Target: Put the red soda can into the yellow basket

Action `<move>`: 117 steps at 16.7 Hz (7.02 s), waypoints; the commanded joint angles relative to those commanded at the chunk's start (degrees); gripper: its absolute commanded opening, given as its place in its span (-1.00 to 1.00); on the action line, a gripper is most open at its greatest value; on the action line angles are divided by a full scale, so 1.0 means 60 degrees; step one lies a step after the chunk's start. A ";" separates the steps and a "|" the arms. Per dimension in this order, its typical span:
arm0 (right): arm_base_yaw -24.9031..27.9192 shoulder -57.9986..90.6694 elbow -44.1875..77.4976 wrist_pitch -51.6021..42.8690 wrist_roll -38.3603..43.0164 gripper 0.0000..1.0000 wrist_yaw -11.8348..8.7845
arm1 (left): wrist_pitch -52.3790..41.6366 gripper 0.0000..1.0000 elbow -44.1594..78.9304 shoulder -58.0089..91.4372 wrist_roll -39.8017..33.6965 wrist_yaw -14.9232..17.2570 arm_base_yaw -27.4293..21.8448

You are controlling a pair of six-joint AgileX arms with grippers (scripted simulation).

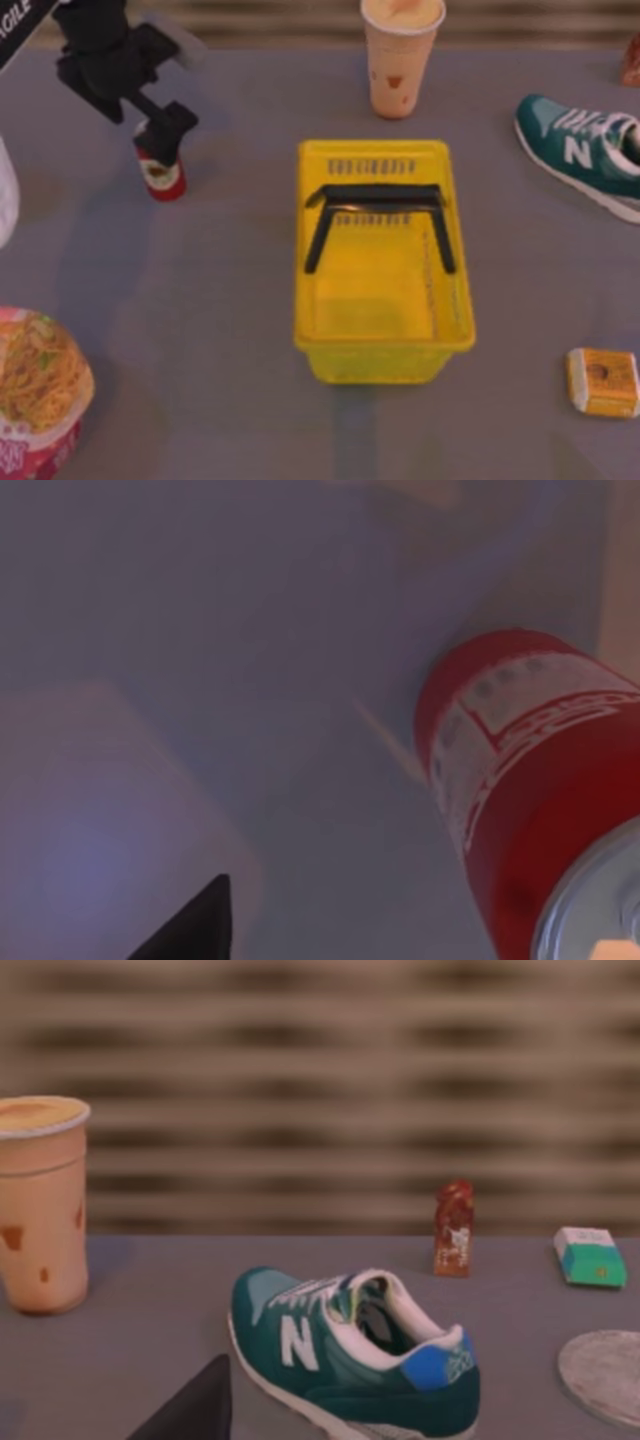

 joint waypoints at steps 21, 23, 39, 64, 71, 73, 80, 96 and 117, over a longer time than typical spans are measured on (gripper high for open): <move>0.0000 0.0000 0.0000 0.0000 0.0000 1.00 0.0000 | 0.1184 -0.96 -0.1130 0.0050 -0.0047 -0.0003 -0.0045; 0.0000 0.0000 0.0000 0.0000 0.0000 1.00 0.0000 | 0.1184 -1.00 -0.1130 0.0050 -0.0047 -0.0003 -0.0045; 0.0000 0.0000 0.0000 0.0000 0.0000 1.00 0.0000 | 0.4783 -1.00 -0.2810 -0.0764 -0.1110 0.2270 -0.0331; 0.0000 0.0000 0.0000 0.0000 0.0000 1.00 0.0000 | 1.9964 -1.00 -1.0628 -0.4477 -0.5882 1.1510 -0.1437; 0.0000 0.0000 0.0000 0.0000 0.0000 1.00 0.0000 | 2.2360 -1.00 -1.1058 -0.2685 -0.5922 1.1537 -0.1281; 0.0000 0.0000 0.0000 0.0000 0.0000 1.00 0.0000 | 2.2862 -1.00 -1.1199 -0.2257 -0.5945 1.1539 -0.1253; 0.0000 0.0000 0.0000 0.0000 0.0000 1.00 0.0000 | 2.2970 -0.70 -1.1241 -0.2154 -0.5954 1.1536 -0.1244; 0.0000 0.0000 0.0000 0.0000 0.0000 1.00 0.0000 | 2.2970 1.00 -1.1241 -0.2154 -0.5954 1.1536 -0.1244; 0.2891 0.9773 0.9368 -0.6394 -0.4574 1.00 0.0017 | 1.8775 1.00 -1.5856 -1.1326 -0.6597 0.6310 0.0180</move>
